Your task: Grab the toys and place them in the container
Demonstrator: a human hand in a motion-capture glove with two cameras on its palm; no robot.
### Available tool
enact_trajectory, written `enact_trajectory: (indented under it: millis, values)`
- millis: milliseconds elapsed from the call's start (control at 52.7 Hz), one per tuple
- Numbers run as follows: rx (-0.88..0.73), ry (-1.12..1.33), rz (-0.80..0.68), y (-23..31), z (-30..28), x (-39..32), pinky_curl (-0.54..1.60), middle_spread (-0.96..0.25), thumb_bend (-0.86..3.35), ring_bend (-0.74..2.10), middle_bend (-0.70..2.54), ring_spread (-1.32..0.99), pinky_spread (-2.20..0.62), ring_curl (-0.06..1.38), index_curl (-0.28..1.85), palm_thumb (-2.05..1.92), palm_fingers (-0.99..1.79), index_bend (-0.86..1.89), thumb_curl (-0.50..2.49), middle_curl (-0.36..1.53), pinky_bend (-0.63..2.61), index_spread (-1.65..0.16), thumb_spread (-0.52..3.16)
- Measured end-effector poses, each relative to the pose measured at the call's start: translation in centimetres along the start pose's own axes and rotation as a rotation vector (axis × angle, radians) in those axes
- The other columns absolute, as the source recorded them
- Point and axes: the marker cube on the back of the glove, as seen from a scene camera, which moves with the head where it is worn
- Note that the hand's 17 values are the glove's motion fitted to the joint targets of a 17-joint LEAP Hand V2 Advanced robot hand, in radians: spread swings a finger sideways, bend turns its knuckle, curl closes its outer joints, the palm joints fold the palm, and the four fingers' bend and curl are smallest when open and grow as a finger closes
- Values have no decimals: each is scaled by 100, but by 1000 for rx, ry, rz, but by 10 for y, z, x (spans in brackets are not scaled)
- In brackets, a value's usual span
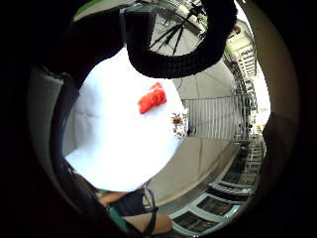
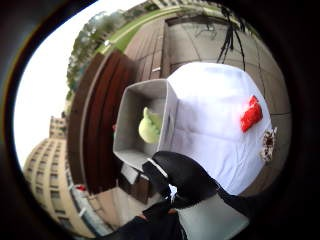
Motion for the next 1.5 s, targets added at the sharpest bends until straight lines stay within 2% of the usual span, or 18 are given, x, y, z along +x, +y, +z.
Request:
enact_trajectory:
  millis: [304,437,608,816,1044,1215,1367,1462,1500]
  values:
    - [-20,4,108,-15,43,100,34,-3,-5,29,15,2,4,30,15,-4,-20,8,31,28,118,-30,99]
    - [-52,7,106,-35,89,140,33,-3,-5,27,15,2,4,30,15,-4,-20,9,30,28,117,-31,99]
    - [-106,-9,144,-43,146,161,33,-3,-5,26,14,2,5,31,15,-4,-20,9,28,27,115,-30,98]
    - [-274,5,209,-47,222,176,35,-3,-4,36,14,1,2,35,12,-3,-17,4,28,26,123,-31,96]
    - [-379,5,226,-51,274,186,37,-3,0,42,15,2,1,37,9,7,-20,2,30,26,131,-30,98]
    - [-341,12,232,-49,293,187,37,-5,10,63,19,-2,-9,43,8,33,-4,8,34,29,134,-29,106]
    - [-227,-35,249,-44,294,185,31,-14,24,88,18,-26,-35,44,17,61,74,39,39,27,124,-32,110]
    - [-160,-78,263,-45,287,184,31,-20,25,89,24,-36,-43,46,23,69,88,47,44,31,115,-31,103]
    - [-141,-79,272,-44,285,183,29,-23,27,93,35,-37,-45,48,24,77,105,47,48,34,107,-29,89]
